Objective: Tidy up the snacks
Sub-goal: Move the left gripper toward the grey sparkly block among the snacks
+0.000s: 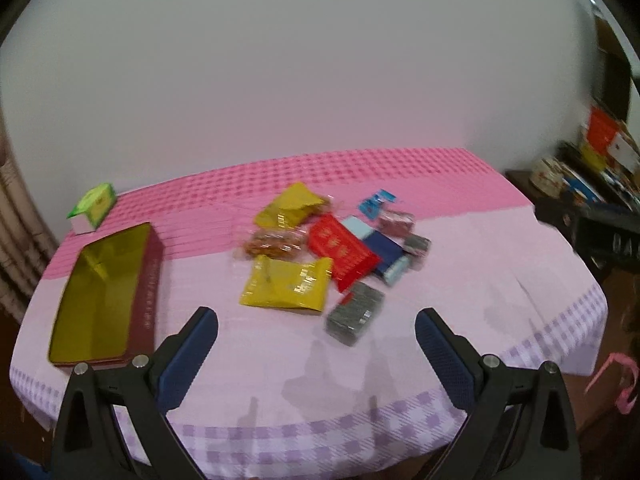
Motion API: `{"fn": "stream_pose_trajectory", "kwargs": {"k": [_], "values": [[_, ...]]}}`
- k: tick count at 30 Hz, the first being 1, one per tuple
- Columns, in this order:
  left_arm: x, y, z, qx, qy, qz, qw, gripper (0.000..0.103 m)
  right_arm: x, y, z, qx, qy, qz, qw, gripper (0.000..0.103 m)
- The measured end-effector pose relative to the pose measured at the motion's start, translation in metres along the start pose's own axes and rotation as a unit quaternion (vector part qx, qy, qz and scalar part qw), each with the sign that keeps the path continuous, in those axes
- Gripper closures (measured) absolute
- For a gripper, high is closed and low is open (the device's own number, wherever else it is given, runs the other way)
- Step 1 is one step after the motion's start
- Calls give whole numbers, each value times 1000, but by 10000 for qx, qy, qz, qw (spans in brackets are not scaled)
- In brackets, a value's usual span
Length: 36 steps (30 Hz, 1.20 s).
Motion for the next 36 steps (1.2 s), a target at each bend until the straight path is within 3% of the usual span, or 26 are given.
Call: {"fn": "stream_pose_trajectory", "kwargs": {"k": [12,22,36], "values": [[10,5,22,-274,157,110,9994,2,2,3,1,-10,-104,38,9999,0],[2,-4,13,-107,-185,41,9998,2,2,-3,-10,184,-90,60,9998,0],[-2,7,34,-395,-119,110,9991,2,-1,-4,-6,103,-100,-34,9999,0]]}}
Point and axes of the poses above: each gripper's, at about its wrist camera, not at the fingertips, and z roughly the way its jaws point, x to its right, y to its underside, the point moved 2 cm from there along z, roughly the way its jaws point, and after that the axes turned 5 degrees about -x, right-handed, at the moved point
